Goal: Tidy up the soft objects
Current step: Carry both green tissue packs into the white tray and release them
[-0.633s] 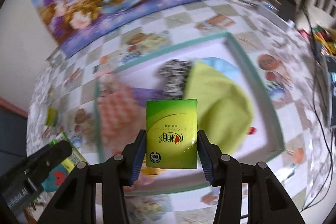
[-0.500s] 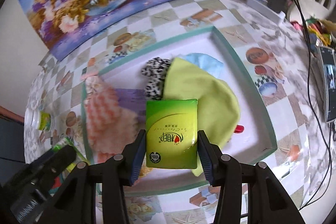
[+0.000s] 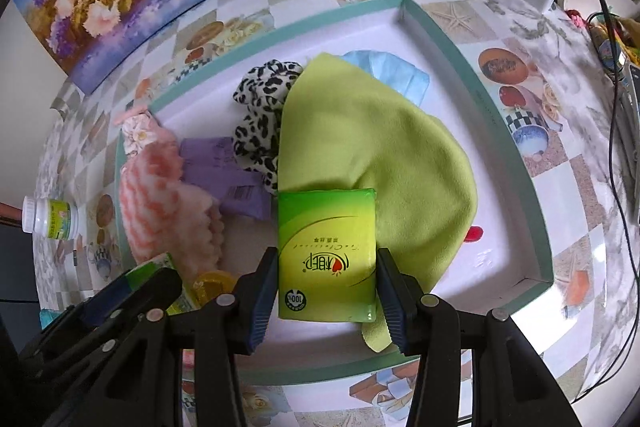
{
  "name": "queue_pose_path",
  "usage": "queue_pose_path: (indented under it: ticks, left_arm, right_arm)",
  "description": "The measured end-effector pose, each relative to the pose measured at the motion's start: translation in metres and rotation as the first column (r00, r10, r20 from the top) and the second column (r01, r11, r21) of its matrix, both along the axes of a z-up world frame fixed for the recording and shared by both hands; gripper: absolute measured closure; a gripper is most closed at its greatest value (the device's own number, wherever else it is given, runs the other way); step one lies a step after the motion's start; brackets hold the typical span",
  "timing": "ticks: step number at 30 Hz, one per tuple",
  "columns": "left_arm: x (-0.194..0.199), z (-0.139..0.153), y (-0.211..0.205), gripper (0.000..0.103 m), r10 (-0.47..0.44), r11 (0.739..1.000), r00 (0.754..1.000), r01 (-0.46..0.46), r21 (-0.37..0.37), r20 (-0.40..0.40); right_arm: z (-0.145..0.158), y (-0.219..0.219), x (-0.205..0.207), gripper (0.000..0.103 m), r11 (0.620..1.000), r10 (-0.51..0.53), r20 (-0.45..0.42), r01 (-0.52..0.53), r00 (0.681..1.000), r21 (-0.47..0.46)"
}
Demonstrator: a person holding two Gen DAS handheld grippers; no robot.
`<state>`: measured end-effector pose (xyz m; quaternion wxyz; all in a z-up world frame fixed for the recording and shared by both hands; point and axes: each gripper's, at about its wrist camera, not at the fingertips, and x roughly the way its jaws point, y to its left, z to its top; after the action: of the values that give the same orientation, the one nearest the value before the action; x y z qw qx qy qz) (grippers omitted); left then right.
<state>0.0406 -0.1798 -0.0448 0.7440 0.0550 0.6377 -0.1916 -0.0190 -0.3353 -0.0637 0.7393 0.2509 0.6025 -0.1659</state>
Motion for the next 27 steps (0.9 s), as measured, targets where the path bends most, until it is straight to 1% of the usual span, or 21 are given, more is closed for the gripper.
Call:
queue_pose_path:
  ticks: [4, 6, 8, 10, 13, 15, 24, 25, 26, 27]
  left_arm:
    - [0.001, 0.005, 0.003, 0.052, 0.002, 1.000, 1.000, -0.003, -0.027, -0.013]
    - [0.001, 0.011, 0.006, 0.050, 0.005, 0.999, 1.000, -0.005, -0.042, -0.009]
    - [0.002, 0.015, 0.007, 0.046, 0.008, 0.998, 1.000, -0.009, -0.057, -0.007]
    - [0.003, 0.020, 0.009, 0.045, 0.016, 0.997, 1.000, -0.017, -0.077, -0.010]
    - [0.005, 0.027, 0.014, 0.045, 0.030, 0.995, 1.000, -0.030, -0.091, 0.000]
    - [0.007, 0.031, 0.019, 0.044, 0.046, 0.995, 0.999, -0.045, -0.089, 0.013]
    - [0.016, 0.031, 0.035, 0.041, 0.096, 0.995, 0.994, -0.094, -0.031, 0.048]
    - [0.017, 0.031, 0.036, 0.039, 0.099, 0.995, 0.993, -0.098, -0.020, 0.056]
    - [0.018, 0.031, 0.038, 0.031, 0.104, 0.995, 0.993, -0.103, -0.011, 0.065]
    - [0.020, 0.030, 0.042, 0.025, 0.119, 0.993, 0.990, -0.120, 0.009, 0.081]
  right_arm:
    - [0.004, 0.002, -0.001, 0.052, 1.000, -0.006, 0.008, 0.006, 1.000, -0.008]
    - [0.006, 0.003, -0.001, 0.052, 1.000, -0.005, 0.009, 0.005, 1.000, -0.015]
    - [0.009, 0.004, -0.001, 0.052, 1.000, -0.005, 0.011, 0.005, 1.000, -0.027]
    - [0.012, 0.004, 0.000, 0.050, 0.999, -0.008, 0.014, 0.009, 1.000, -0.033]
    - [0.016, 0.004, -0.001, 0.049, 0.999, -0.011, 0.022, 0.012, 1.000, -0.042]
    - [0.018, 0.004, -0.001, 0.044, 0.999, -0.012, 0.025, 0.013, 1.000, -0.050]
    - [0.020, 0.013, 0.005, 0.044, 0.997, 0.015, 0.023, -0.013, 1.000, -0.079]
    - [0.020, 0.014, 0.005, 0.042, 0.996, 0.017, 0.024, -0.015, 1.000, -0.083]
    - [0.019, 0.016, 0.006, 0.038, 0.996, 0.023, 0.024, -0.021, 0.999, -0.086]
    - [0.019, 0.018, 0.006, 0.030, 0.996, 0.028, 0.024, -0.025, 0.999, -0.088]
